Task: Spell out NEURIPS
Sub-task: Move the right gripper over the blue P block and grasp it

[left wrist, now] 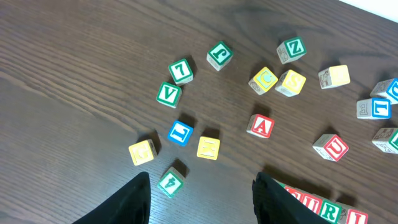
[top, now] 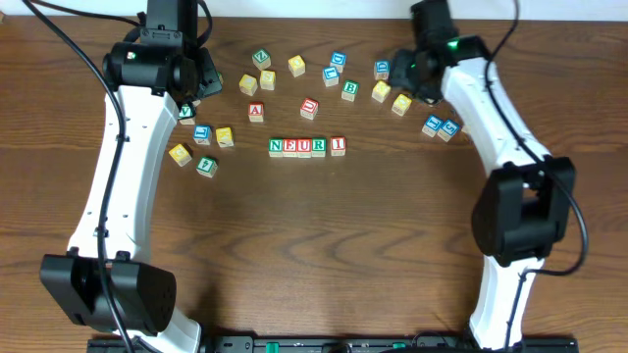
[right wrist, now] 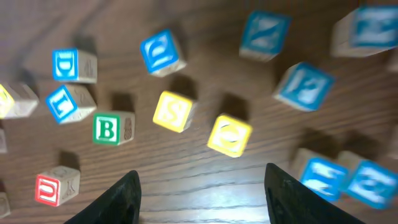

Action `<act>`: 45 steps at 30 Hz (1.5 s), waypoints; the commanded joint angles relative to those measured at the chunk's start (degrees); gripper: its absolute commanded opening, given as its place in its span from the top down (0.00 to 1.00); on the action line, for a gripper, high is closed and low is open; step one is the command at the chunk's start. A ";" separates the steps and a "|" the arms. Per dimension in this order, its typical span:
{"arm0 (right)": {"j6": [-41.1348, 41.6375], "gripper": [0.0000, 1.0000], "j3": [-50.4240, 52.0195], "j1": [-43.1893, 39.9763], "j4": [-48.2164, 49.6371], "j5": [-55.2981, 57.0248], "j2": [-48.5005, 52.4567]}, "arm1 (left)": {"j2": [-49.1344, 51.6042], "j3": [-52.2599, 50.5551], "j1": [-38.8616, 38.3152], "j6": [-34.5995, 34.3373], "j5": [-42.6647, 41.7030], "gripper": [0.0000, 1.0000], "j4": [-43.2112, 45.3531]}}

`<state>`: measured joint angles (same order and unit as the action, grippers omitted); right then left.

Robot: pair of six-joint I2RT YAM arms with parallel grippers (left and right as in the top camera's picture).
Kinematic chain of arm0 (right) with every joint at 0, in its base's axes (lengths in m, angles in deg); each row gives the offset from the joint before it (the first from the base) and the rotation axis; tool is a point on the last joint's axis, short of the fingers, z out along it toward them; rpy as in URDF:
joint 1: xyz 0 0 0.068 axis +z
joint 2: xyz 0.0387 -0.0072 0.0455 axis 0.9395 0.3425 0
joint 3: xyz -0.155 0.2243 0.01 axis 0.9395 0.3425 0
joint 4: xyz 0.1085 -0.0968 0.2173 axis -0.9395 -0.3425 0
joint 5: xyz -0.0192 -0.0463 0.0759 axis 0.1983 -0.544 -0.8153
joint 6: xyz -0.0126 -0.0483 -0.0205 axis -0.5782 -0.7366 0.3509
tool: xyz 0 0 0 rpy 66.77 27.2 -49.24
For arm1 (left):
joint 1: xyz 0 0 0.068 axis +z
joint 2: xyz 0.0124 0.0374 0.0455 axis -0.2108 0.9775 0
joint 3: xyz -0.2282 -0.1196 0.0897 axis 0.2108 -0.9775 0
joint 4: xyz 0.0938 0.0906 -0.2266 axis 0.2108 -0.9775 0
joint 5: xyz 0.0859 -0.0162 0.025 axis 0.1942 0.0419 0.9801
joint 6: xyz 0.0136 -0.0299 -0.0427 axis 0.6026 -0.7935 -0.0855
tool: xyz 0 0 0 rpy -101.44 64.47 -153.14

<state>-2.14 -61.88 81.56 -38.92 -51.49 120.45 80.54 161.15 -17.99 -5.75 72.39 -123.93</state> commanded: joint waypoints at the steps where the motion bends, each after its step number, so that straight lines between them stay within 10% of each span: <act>1: -1.05 0.42 -0.79 -1.70 -0.72 2.16 -1.29 | 0.00 -0.76 0.09 1.14 0.74 0.48 -0.13; 37: 2.91 0.45 -0.68 -6.86 5.86 6.82 13.16 | 1.20 -0.76 0.09 1.18 0.76 0.47 -0.15; 45: 2.89 0.59 -0.68 -7.06 6.49 7.08 13.46 | 1.20 -0.76 0.09 1.18 0.76 0.48 -0.15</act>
<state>0.39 -61.90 75.01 -32.45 -45.18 133.59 81.15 161.15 -17.99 -5.75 72.39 -123.91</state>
